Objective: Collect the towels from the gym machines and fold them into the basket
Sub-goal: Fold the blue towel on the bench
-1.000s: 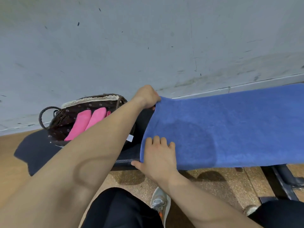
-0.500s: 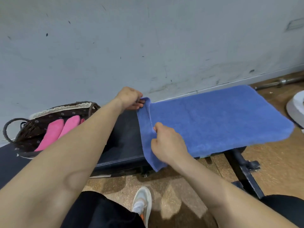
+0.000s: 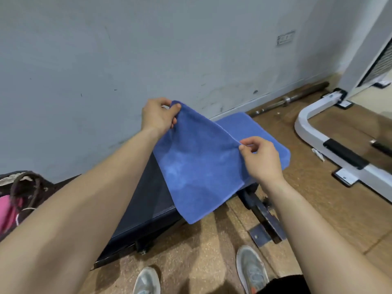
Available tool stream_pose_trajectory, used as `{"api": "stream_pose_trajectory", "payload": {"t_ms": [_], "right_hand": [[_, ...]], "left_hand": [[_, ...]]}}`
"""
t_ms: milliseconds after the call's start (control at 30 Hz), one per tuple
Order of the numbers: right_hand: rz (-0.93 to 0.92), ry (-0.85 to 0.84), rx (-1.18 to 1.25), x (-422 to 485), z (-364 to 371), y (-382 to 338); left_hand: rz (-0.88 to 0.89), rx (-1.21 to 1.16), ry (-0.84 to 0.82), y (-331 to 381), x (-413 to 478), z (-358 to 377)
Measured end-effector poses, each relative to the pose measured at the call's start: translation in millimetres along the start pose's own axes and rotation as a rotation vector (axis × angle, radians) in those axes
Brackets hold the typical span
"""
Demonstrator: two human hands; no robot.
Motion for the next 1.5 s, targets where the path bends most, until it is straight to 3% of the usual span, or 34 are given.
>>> {"api": "stream_pose_trajectory", "payload": {"t_ms": [100,267,400,467,600,667,767,1000,1233,1333,1500], "right_hand": [[0.075,0.115,0.048,21.5,-26.1,9.8],[0.233,0.235,-0.087,47.5,-57.3,30.2],[0.345,0.219,-0.273,58.6,-58.9,46.4],[0.382,0.129,-0.464,60.2,-50.4,52.3],[0.323,0.013,-0.680,60.7,-28.4,45.4],[0.269,-0.011,-0.702,58.9,-22.1,41.7],[0.269,-0.075,-0.693,56.2,-21.0,38.5],[0.269,-0.096,-0.622,53.5,-18.1,28.7],[-0.081,0.023,-0.402,44.3,-12.7,7.4],[-0.153,-0.099,-0.329,42.4,-6.2,0.0],[-0.033,-0.394,-0.070,32.8,12.1,-9.9]], "left_hand": [[0.033,-0.020,-0.032,23.2,24.4,39.5],[0.072,-0.011,-0.108,46.4,65.0,103.7],[0.072,-0.003,-0.186,41.6,88.6,158.9],[0.048,0.031,-0.239,28.8,99.0,185.3],[0.142,0.438,-0.198,1.1,107.6,216.9],[0.051,0.600,-0.252,-8.4,109.7,223.4],[-0.077,0.555,-0.433,-17.2,115.9,227.5],[0.162,0.185,-0.242,-4.4,80.4,197.6],[0.161,-0.060,-0.387,-4.0,-22.8,121.2],[0.132,-0.119,-0.427,-10.0,-61.8,90.1],[0.151,-0.080,-0.393,-22.4,-103.7,58.5]]}}
Point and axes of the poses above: each hand's wrist, its own x-axis towards the middle knuckle, its own z-axis out of the palm, y = z × x, the point moved 1 cm from there along x, towards the middle knuckle, and after that the axes turned 7 degrees about -y, right-handed, at the moved point
